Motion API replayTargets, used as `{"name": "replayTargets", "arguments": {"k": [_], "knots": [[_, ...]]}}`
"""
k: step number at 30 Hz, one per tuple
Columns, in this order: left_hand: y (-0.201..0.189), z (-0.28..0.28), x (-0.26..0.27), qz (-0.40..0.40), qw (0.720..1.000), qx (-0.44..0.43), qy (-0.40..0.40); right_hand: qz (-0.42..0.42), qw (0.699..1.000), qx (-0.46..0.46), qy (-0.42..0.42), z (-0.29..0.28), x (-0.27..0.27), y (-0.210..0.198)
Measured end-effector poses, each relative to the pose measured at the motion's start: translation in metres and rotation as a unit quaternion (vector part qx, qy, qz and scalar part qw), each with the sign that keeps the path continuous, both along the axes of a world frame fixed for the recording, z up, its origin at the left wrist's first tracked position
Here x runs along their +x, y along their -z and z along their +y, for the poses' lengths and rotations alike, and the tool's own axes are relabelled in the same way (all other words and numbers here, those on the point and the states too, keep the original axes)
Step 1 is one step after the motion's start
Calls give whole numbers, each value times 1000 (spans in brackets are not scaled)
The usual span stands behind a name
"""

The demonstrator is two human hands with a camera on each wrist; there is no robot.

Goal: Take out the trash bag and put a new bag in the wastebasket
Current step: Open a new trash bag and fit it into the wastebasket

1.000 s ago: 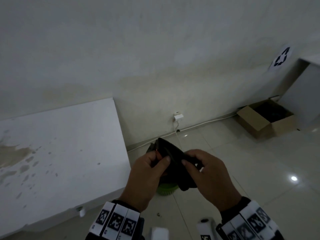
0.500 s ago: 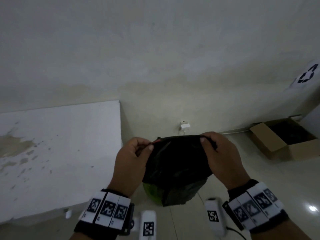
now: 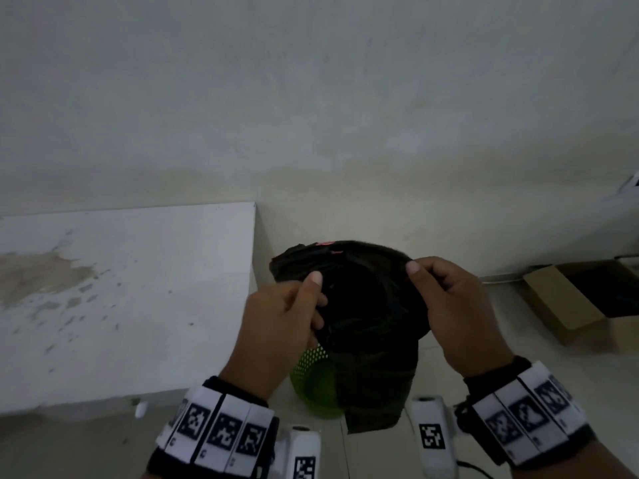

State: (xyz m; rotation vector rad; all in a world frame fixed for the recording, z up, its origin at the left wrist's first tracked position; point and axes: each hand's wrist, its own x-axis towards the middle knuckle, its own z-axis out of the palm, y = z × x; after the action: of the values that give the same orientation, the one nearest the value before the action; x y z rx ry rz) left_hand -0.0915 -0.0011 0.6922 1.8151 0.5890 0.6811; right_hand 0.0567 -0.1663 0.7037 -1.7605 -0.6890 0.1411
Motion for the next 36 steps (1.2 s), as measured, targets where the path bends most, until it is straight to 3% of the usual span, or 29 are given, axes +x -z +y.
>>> {"name": "replayTargets", "arguments": {"k": [2, 7, 12, 16, 21, 26, 28, 32, 36], "knots": [[2, -6, 3, 14, 993, -111, 45, 4, 997, -17, -76, 1, -11, 1], [3, -8, 10, -6, 966, -248, 67, -53, 972, -36, -227, -3, -26, 18], [11, -9, 13, -5, 993, -108, 49, 61, 965, 9, -256, -6, -23, 24], [10, -19, 14, 11, 994, -24, 105, 165, 974, -1, -153, 2, -18, 18], [21, -23, 21, 39, 985, 72, 154, 58, 986, -87, -133, 11, -16, 12], [20, -22, 16, 21, 986, 49, 155, 80, 991, -56, -90, 6, -2, 22], [15, -18, 15, 12, 993, 48, 110, 101, 993, -34, -48, 5, 10, 27], [4, 17, 15, 20, 992, 80, -98, 143, 989, 19, 28, -1, 44, 22], [-8, 51, 17, 2, 982, 75, -172, 150, 987, 48, 33, -6, 71, 6]]}}
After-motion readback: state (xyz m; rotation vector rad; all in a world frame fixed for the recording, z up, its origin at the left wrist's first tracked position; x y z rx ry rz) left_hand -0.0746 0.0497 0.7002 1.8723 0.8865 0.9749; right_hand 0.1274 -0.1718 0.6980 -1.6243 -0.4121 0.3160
